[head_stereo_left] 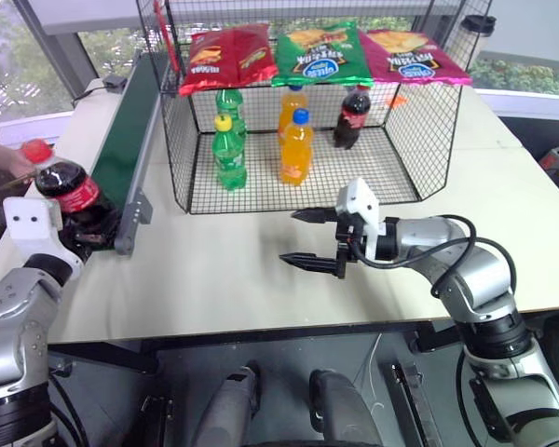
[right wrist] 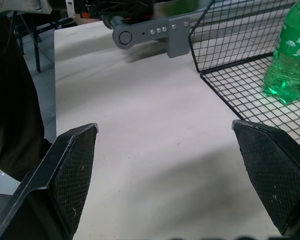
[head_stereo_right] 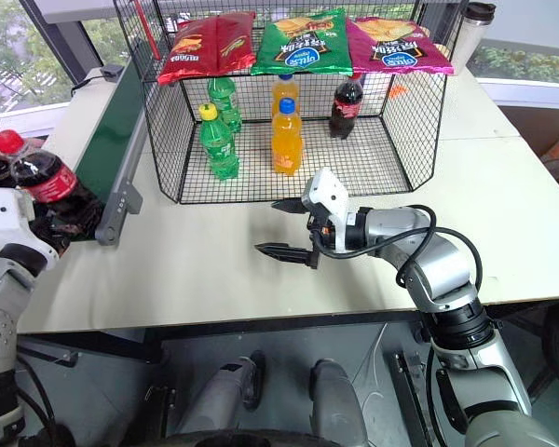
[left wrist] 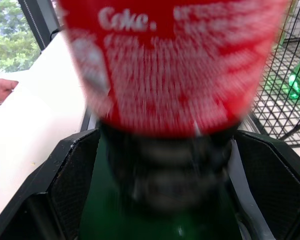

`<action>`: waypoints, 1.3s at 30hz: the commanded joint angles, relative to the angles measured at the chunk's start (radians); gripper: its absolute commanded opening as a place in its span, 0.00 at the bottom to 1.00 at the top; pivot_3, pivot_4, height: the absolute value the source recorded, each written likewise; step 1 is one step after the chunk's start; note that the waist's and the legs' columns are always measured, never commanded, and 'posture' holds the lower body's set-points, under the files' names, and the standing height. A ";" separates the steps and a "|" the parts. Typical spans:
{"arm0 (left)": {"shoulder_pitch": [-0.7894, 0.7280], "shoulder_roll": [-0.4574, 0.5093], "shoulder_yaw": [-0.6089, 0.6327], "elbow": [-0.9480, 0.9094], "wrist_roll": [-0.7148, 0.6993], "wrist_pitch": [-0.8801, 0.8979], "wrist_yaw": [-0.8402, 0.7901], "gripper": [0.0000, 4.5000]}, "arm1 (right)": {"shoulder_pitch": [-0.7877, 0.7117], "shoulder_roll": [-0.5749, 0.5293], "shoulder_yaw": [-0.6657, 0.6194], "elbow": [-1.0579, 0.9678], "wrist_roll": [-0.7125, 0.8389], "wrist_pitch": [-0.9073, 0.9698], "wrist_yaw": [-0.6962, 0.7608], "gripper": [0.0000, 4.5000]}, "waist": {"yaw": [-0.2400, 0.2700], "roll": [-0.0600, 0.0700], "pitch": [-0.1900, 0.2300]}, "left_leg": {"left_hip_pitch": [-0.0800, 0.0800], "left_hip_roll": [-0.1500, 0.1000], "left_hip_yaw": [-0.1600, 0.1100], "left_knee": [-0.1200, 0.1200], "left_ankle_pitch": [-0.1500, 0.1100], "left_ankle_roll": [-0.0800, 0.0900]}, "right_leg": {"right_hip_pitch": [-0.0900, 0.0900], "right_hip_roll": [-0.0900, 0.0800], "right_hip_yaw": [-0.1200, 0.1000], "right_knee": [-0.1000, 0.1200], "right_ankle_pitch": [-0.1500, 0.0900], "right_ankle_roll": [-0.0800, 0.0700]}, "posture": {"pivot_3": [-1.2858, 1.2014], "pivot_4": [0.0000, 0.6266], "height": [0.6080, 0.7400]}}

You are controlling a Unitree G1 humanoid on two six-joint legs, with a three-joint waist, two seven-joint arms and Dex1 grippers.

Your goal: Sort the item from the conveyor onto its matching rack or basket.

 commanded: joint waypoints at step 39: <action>-0.384 0.008 -0.763 0.052 0.073 -0.187 -0.592 0.66 | -0.116 -0.015 -0.064 -0.092 0.085 0.071 -0.053 1.00 | 0.000 -0.001 0.001 | -0.001 0.000 0.001 0.000 0.000 0.000 | -0.001 0.000 0.000 0.000 0.000 0.000 | 0.52 0.24 0.98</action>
